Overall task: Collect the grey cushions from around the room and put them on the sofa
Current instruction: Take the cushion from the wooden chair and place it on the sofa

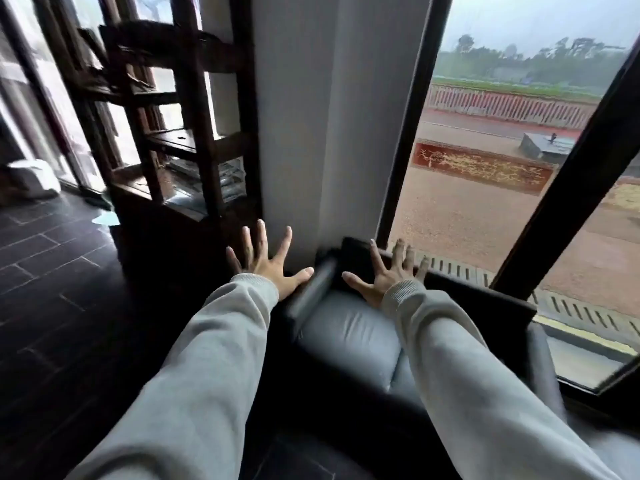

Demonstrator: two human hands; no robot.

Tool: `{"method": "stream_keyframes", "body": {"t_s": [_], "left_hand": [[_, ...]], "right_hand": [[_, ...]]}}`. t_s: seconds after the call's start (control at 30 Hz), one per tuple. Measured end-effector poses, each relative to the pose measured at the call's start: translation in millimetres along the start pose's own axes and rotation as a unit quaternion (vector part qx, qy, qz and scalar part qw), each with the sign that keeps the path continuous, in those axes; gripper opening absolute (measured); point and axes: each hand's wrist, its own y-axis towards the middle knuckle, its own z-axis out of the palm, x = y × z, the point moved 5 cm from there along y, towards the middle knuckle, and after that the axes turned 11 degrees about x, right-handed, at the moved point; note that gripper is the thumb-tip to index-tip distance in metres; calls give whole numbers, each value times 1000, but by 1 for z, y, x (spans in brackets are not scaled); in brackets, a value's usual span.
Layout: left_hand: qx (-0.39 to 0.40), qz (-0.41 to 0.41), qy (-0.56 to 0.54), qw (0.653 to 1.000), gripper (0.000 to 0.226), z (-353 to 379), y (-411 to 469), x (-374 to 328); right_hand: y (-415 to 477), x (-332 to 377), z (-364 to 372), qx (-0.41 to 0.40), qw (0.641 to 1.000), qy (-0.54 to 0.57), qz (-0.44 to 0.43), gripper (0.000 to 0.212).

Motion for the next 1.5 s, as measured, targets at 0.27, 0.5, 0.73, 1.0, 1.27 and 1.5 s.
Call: {"method": "stream_keyframes", "body": {"t_s": [0.27,0.5,0.73,1.0,1.27,1.5], "left_hand": [[-26,-147,-18,989,97,-28,-76,235],[-44,-288,-29,956,94,-62,-182,472],[-73,-435,-41,896,98,-69,-326,660],[-75,-586,-88,802,101,-44,-478,828],[-61,-670,-134,728,104,-46,-550,993],[-86,-676,-191,707,103,-86,-548,1131]], "right_hand": [[-33,238,41,-3,987,-65,-147,104],[-116,487,97,10,954,-85,-289,103],[-230,697,167,49,891,-119,-435,101],[-345,898,264,71,797,-182,-571,100],[-407,1102,341,108,743,-190,-632,100],[-424,1280,373,129,743,-199,-625,101]]}}
